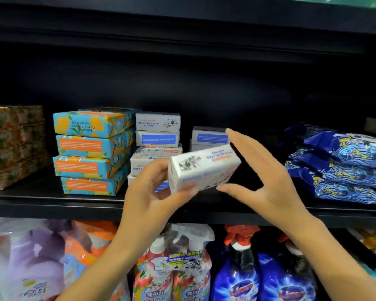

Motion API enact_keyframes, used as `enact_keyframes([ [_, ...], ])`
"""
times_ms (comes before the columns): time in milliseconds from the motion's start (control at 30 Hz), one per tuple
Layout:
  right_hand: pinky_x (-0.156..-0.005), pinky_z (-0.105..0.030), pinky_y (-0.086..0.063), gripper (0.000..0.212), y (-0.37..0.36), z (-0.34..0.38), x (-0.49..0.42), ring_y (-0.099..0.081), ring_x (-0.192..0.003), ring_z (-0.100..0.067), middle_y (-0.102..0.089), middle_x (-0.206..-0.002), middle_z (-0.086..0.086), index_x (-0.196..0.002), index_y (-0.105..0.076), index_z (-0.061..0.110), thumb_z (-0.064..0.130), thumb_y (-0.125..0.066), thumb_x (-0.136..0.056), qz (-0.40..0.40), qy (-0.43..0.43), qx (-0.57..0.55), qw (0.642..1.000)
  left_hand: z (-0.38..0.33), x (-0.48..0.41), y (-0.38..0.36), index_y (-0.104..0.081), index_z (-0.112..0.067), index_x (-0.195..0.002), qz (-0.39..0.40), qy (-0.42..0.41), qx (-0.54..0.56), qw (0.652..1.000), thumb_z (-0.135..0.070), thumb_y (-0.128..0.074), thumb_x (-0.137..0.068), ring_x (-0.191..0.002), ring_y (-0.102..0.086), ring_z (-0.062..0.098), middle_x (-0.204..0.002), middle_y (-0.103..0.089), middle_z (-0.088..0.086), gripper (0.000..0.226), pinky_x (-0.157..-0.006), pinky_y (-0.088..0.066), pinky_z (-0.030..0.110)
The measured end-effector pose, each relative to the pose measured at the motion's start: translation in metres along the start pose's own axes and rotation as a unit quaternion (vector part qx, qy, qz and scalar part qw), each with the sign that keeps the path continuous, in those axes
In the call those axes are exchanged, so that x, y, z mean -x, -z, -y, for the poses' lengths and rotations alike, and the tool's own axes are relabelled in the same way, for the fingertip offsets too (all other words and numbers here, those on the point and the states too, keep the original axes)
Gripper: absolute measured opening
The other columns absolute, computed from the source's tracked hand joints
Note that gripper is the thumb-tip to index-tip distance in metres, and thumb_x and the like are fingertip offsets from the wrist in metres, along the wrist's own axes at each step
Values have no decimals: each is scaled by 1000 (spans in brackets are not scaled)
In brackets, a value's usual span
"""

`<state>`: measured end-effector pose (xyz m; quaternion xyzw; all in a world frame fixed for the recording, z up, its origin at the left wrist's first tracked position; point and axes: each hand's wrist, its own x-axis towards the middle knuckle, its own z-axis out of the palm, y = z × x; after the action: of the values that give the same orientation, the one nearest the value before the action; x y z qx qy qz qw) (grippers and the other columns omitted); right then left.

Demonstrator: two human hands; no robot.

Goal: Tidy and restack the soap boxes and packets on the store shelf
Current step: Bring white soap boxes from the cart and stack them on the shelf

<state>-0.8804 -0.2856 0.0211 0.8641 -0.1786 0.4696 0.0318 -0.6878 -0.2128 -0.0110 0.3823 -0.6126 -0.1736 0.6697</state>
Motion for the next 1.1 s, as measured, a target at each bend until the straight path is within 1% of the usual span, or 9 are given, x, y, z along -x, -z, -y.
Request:
enact_keyframes([
  [100, -98, -12, -37, 59, 3, 1, -3, -50, -117, -6, -57, -125, -1, -126, -54, 5, 20, -76, -73, 35, -21, -45, 998, -1, 5, -3, -66, -32, -98, 13, -38, -17, 999, -7, -75, -68, -101, -63, 5, -103, -69, -13, 41, -79, -50, 14],
  [200, -90, -17, -44, 39, 0, 5, -1, -57, -102, -10, -63, -107, -2, -110, -64, 4, 13, -73, -73, -9, 26, -21, 999, -1, 5, 0, -63, -30, -110, 14, -35, -9, 999, -17, -82, -63, -110, -60, 7, -113, -65, -12, 52, -84, -50, 18],
  [300, -94, -25, -45, 26, -6, 6, 5, -57, -104, -18, -64, -105, -9, -103, -65, -3, 2, -66, -77, -85, 88, 57, 991, -4, 4, 6, -52, -37, -121, 20, 58, 18, 998, -45, -83, -50, -112, -59, 6, -122, -61, -13, 79, -83, -53, 23],
  [367, -95, -34, -47, 21, -12, 6, 9, -58, -106, -24, -65, -104, -15, -98, -67, -8, -9, -60, -79, -114, 127, 98, 980, -8, 3, 8, -55, -29, -121, 30, 151, 65, 986, -53, -76, -50, -104, -65, 8, -116, -67, -7, 78, -78, -55, 26],
  [467, -89, -40, -51, 23, -19, 7, 13, -62, -102, -29, -67, -100, -18, -91, -69, -7, -2, -46, -92, -134, 184, 99, 969, -10, 0, 9, -61, -12, -113, 61, 249, 120, 959, -38, -81, -51, -93, -70, 22, -105, -72, 8, 70, -78, -58, 38],
  [600, -90, -40, -50, 12, -21, 4, 16, -59, -107, -28, -65, -107, -17, -103, -56, 3, 4, -49, -93, -110, 195, 98, 970, -13, 3, 8, -67, -5, -106, 74, 273, 162, 945, -10, -78, -57, -84, -71, 26, -98, -72, 16, 51, -66, -58, 28],
  [800, -106, -18, -32, 85, -10, 4, 16, -39, -130, -6, -42, -140, 7, -139, -36, 22, 41, -78, -67, 58, -11, -45, 997, -10, 8, 3, -62, -26, -110, -43, 109, 24, 993, -4, -90, -44, -82, -70, 9, -94, -73, -4, 75, -64, -55, 18],
  [1000, -93, -8, -37, 66, -12, 13, 9, -49, -115, 9, -56, -122, 23, -126, -49, 37, 56, -69, -66, 94, -154, -178, 967, -4, 18, -1, -62, -26, -100, -16, -160, -195, 968, -23, -83, -66, -94, -62, 3, -100, -63, -16, 40, -75, -52, 24],
  [1100, -95, -8, -36, 68, -8, 13, 5, -47, -115, 11, -55, -121, 27, -124, -53, 38, 56, -75, -62, 142, -149, -162, 965, 2, 17, 1, -58, -16, -100, -7, -252, -208, 945, -8, -78, -68, -101, -60, 7, -102, -61, -8, 38, -83, -48, 22],
])
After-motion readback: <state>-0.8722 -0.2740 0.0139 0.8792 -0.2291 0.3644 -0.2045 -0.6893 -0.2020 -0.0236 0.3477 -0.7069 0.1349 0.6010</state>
